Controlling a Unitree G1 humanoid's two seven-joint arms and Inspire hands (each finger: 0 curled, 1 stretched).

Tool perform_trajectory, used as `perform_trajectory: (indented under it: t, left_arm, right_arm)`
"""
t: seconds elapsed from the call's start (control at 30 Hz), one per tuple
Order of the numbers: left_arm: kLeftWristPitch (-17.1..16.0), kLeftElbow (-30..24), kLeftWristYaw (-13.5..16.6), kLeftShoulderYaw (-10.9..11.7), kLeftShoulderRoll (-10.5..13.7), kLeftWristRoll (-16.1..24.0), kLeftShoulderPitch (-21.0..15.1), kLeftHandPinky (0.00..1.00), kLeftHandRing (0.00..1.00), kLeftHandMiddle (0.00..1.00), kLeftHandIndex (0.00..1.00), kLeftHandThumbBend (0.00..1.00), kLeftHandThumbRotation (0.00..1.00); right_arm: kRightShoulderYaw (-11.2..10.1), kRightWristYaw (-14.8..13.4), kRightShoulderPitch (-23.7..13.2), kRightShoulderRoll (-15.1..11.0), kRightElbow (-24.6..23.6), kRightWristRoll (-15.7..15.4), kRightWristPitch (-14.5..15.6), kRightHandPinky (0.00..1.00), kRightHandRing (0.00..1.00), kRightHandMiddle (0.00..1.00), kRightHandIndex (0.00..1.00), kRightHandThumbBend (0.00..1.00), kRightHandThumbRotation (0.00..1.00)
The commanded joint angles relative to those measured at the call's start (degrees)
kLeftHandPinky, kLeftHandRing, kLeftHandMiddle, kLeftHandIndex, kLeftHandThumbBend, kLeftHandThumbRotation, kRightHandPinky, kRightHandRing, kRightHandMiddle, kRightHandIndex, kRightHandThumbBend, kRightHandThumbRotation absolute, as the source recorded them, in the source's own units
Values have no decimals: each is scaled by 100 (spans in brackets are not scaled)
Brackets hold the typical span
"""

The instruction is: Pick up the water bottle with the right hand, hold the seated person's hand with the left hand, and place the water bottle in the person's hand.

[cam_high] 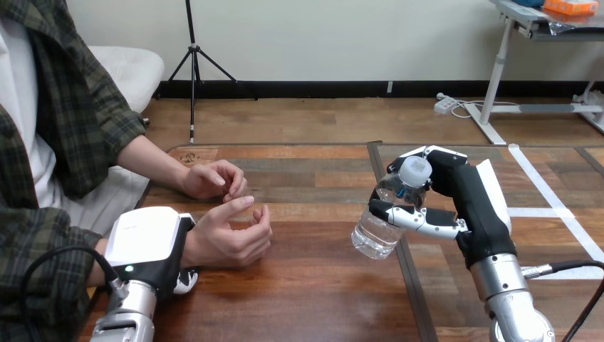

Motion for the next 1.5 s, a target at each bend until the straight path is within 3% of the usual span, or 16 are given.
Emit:
perform_trajectory:
  t: [0.0,0.8,1.13,1.47]
  left_arm:
    - [-120,430,-58,-338,-293,-60,-185,57,61,63,62,78,0]
    - [-568,763,508,-255,-400,-453,-228,51,54,56,55,78,0]
    - [-695,745,569,-231,-420,-639,-200,50,52,54,54,79,0]
    - [-1137,678,593,-63,-506,-1137,-108,49,51,52,53,80,0]
  right_arm:
    - [-125,10,-459,-18,-287,169,-219,39,43,48,49,73,0]
    - [-108,-23,-460,-57,-318,144,-187,38,43,48,49,73,0]
    - [-108,-6,-465,-57,-326,158,-184,38,43,48,50,73,0]
    - [-103,-13,-474,-53,-334,149,-161,39,43,48,49,72,0]
